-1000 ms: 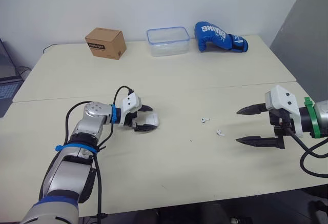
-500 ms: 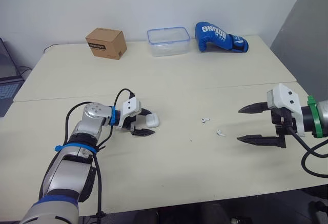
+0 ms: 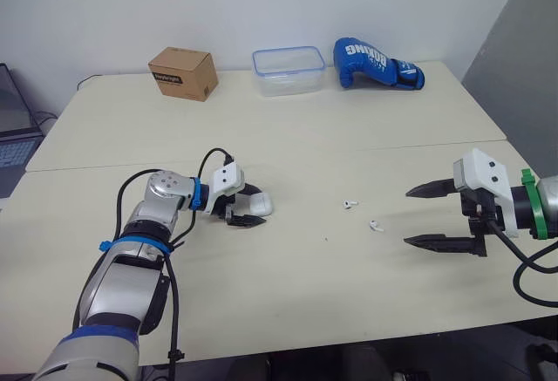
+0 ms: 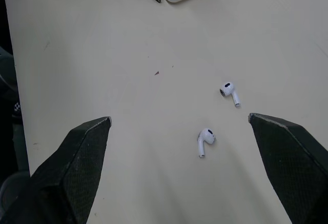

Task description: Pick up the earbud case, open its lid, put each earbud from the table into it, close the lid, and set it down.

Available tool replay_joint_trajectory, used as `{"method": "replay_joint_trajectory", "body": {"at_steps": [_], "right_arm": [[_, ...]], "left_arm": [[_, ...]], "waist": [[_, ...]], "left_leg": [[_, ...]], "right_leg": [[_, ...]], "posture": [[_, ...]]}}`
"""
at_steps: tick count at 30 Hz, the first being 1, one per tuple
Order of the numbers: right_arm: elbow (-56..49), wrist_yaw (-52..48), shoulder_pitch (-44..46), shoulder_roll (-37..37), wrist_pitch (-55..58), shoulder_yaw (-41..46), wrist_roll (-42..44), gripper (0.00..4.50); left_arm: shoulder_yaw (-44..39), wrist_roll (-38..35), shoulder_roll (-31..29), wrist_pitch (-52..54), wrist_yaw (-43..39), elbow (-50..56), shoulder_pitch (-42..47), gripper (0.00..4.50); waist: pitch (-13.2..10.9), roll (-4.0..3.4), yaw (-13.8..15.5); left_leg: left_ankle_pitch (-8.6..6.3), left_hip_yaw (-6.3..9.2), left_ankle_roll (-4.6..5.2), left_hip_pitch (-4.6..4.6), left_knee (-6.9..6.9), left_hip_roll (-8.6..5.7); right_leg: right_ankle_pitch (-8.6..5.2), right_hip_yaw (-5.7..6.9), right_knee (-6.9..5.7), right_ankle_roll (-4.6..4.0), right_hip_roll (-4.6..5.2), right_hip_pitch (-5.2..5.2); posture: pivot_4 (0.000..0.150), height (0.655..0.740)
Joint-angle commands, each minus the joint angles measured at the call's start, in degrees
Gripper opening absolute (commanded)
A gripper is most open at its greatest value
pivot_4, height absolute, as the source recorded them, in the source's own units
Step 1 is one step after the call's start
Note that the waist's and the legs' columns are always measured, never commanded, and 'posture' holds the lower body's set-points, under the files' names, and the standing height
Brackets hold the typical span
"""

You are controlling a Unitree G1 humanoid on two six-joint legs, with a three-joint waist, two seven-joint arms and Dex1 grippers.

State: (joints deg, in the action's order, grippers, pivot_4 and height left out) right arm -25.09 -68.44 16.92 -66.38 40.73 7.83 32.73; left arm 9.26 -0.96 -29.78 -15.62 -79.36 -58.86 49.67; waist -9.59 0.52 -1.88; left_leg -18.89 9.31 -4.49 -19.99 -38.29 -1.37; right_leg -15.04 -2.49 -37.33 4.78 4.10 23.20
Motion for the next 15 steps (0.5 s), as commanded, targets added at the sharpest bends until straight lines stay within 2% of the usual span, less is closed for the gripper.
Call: {"method": "replay_joint_trajectory", "body": {"at_steps": [1,15], "right_arm": [[-0.6,0.9,1.2,-0.7,-0.5,1.4,-0.3,4.5],[-0.2,3.2,1.8,-0.2,-0.6,0.3,-1.2,4.5]], "left_arm": [[-0.6,0.1,0.3,-0.6,0.0,0.0,0.9,2.78],[-0.6,1.0,0.1,-2.4,1.4,0.0,0.6,2.78]], "waist": [[0.0,0.0,0.0],[0.0,0.0,0.0]], "left_leg": [[0.0,0.0,0.0,0.0,0.0,0.0],[0.0,0.01,0.0,-0.01,-0.07,-0.01]], "right_leg": [[0.0,0.0,0.0,0.0,0.0,0.0],[0.0,0.0,-0.08,0.0,0.0,0.0]], "posture": [[0.15,0.74],[0.15,0.74]]}}
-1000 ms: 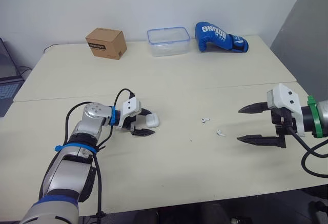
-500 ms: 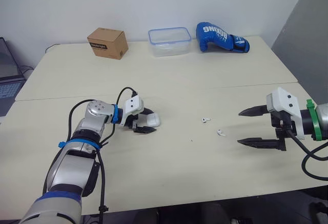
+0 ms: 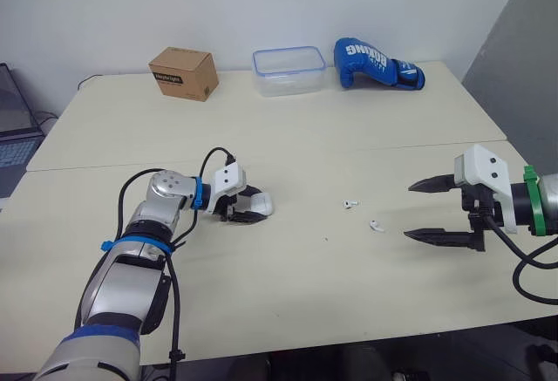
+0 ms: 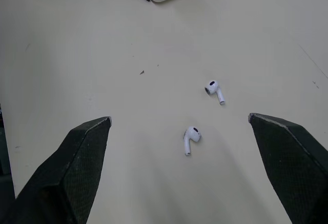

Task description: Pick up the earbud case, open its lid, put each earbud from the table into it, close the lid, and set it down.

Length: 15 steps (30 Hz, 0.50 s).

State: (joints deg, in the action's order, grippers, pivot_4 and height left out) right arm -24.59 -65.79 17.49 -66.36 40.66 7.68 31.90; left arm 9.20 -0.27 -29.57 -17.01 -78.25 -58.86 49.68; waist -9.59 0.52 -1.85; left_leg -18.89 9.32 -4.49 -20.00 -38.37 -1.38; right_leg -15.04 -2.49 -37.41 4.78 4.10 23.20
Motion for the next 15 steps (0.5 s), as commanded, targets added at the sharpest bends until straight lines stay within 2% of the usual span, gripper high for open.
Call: {"method": "replay_joint_trajectory", "body": {"at_steps": [1,10,15], "right_arm": [[-0.7,0.6,1.2,-0.1,-0.6,0.4,-0.4,4.5],[-0.6,2.3,3.1,2.5,1.0,0.2,1.4,4.5],[3.3,8.5,12.3,9.1,14.6,1.3,10.7,4.5]], "left_arm": [[-0.5,0.4,-0.2,-1.1,0.3,0.0,0.5,2.78],[-1.9,-1.1,0.5,-1.3,1.0,0.9,0.5,2.78],[-4.6,-4.1,0.5,-0.4,1.8,7.2,1.6,2.78]], "waist": [[0.0,0.0,0.0],[0.0,0.0,0.0],[0.0,0.06,0.0]], "left_leg": [[0.0,0.0,0.0,0.0,-0.01,0.0],[0.0,0.0,0.0,0.0,-0.08,-0.01],[0.0,0.03,0.0,-0.04,-0.24,0.0]], "right_leg": [[0.0,0.0,-0.01,0.0,0.0,0.0],[-0.01,-0.01,-0.13,0.02,0.0,0.0],[-0.01,-0.01,-0.26,0.02,0.0,0.05]], "posture": [[0.15,0.74],[0.15,0.74],[0.15,0.74]]}}
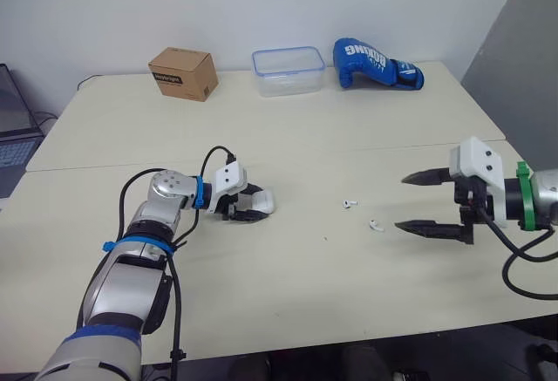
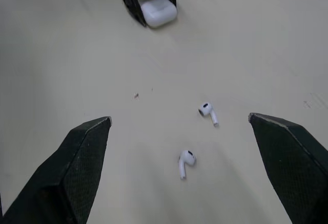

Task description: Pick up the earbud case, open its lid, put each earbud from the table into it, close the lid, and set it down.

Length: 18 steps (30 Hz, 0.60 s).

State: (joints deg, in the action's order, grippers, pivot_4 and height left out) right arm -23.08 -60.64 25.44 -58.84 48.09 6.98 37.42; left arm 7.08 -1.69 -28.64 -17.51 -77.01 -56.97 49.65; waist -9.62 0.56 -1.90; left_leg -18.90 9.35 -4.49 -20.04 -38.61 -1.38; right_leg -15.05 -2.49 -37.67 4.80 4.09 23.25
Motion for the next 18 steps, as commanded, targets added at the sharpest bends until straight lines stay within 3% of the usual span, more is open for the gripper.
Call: {"method": "replay_joint_trajectory", "body": {"at_steps": [1,10,18], "right_arm": [[3.1,4.4,6.4,2.6,10.3,2.0,6.9,4.5],[15.3,18.2,22.3,17.8,39.8,4.8,18.5,4.5],[22.1,26.3,27.4,25.5,44.4,7.8,19.4,4.5]], "left_arm": [[-3.0,-3.4,-0.6,0.3,0.8,7.3,1.7,2.78],[-4.4,-5.6,-2.5,-0.9,5.2,28.5,0.4,2.78],[-2.1,-6.7,-2.4,1.5,5.3,40.9,-0.5,2.78]], "waist": [[0.0,0.02,0.0],[0.0,0.0,0.0],[0.0,-0.03,-0.2]], "left_leg": [[0.0,0.01,0.0,-0.04,-0.05,0.0],[0.01,0.1,-0.02,-0.38,-0.14,-0.03],[0.02,0.06,-0.04,-0.83,-0.26,-0.08]], "right_leg": [[0.0,0.0,-0.02,-0.01,0.0,0.02],[0.01,0.02,-0.12,-0.01,0.0,0.33],[0.01,-0.03,-0.34,-0.02,0.03,0.84]], "posture": [[0.15,0.74],[0.15,0.74],[0.15,0.74]]}}
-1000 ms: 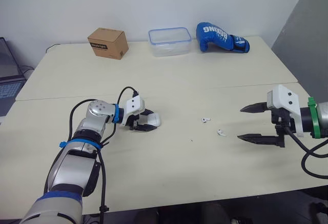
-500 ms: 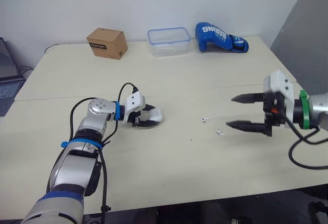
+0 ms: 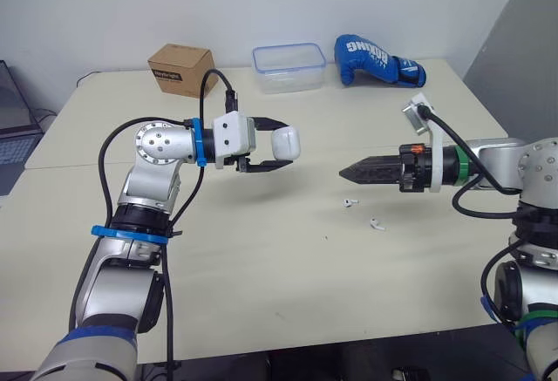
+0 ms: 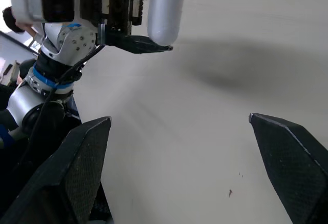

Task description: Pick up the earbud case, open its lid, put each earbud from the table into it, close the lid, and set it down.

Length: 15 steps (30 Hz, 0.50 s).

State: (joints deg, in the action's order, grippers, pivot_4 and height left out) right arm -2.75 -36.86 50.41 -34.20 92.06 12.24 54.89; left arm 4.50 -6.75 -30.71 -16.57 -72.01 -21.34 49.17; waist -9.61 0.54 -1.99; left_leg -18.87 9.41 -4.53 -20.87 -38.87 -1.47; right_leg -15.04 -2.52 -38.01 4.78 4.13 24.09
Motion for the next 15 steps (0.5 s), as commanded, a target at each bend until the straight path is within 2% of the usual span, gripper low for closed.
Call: {"method": "replay_joint_trajectory", "body": {"at_steps": [1,15], "right_arm": [[2.5,3.2,2.8,1.2,0.4,2.6,2.3,4.5],[10.0,11.3,5.9,4.4,0.4,2.7,9.7,4.5]], "left_arm": [[0.7,-1.7,-0.2,0.8,0.4,6.1,-0.1,2.78],[4.8,-1.1,5.0,0.8,3.2,9.7,0.6,2.78]], "waist": [[0.0,0.0,-0.1],[0.0,-0.02,-0.8]], "left_leg": [[0.0,-0.01,0.0,0.0,0.0,0.0],[0.0,-0.01,0.01,0.01,0.01,0.01]], "right_leg": [[0.0,-0.01,-0.01,0.0,0.0,0.0],[0.0,-0.01,-0.03,0.0,0.0,0.01]], "posture": [[0.15,0.74],[0.15,0.74]]}}
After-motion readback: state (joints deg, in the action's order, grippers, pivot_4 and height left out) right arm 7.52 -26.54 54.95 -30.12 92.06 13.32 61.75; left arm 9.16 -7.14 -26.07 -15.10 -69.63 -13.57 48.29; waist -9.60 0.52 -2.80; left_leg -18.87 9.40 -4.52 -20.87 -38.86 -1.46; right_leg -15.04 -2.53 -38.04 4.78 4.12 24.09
